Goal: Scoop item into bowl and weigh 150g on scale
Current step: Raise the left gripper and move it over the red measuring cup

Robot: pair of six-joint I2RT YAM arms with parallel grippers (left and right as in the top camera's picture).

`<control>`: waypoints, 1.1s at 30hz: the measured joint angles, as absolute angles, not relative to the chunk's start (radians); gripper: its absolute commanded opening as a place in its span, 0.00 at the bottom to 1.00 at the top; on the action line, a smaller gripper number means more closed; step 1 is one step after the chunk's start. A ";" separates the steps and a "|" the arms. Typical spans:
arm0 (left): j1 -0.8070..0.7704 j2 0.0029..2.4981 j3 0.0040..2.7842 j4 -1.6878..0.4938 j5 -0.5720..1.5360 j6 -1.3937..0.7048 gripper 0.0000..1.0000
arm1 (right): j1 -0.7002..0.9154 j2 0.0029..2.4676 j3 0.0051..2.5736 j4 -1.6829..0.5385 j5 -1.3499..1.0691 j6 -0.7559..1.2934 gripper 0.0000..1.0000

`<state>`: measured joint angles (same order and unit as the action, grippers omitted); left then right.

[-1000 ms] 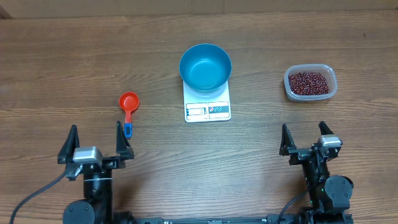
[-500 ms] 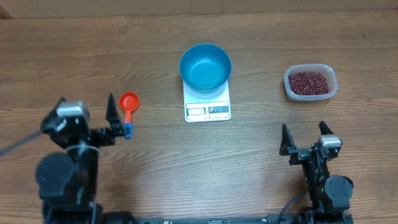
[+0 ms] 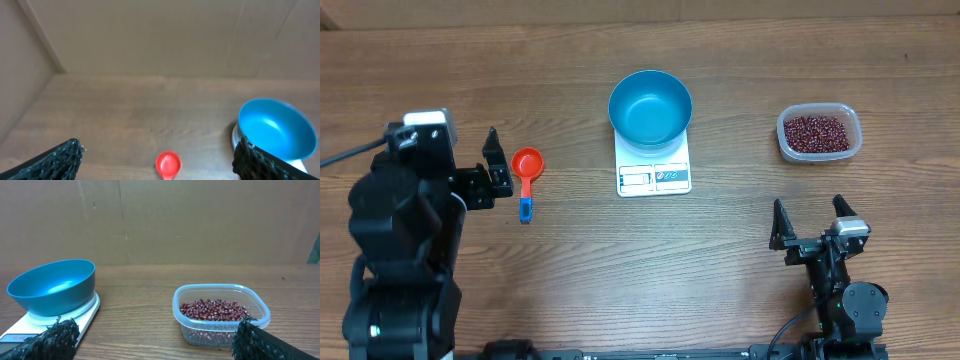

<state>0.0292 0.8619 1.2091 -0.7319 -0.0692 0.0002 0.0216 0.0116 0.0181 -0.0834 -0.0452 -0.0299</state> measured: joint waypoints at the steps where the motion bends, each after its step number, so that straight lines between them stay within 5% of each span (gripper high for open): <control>1: 0.029 0.876 1.221 -0.749 -0.073 0.000 0.99 | 0.022 0.012 0.018 -0.083 -0.045 -0.030 1.00; 33: 0.029 1.367 1.527 -1.138 -0.092 0.003 1.00 | 0.022 0.012 0.018 -0.083 -0.045 -0.030 1.00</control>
<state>0.0292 1.3674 1.5272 -1.1378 -0.0917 0.0032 0.0216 0.0116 0.0181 -0.0834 -0.0452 -0.0299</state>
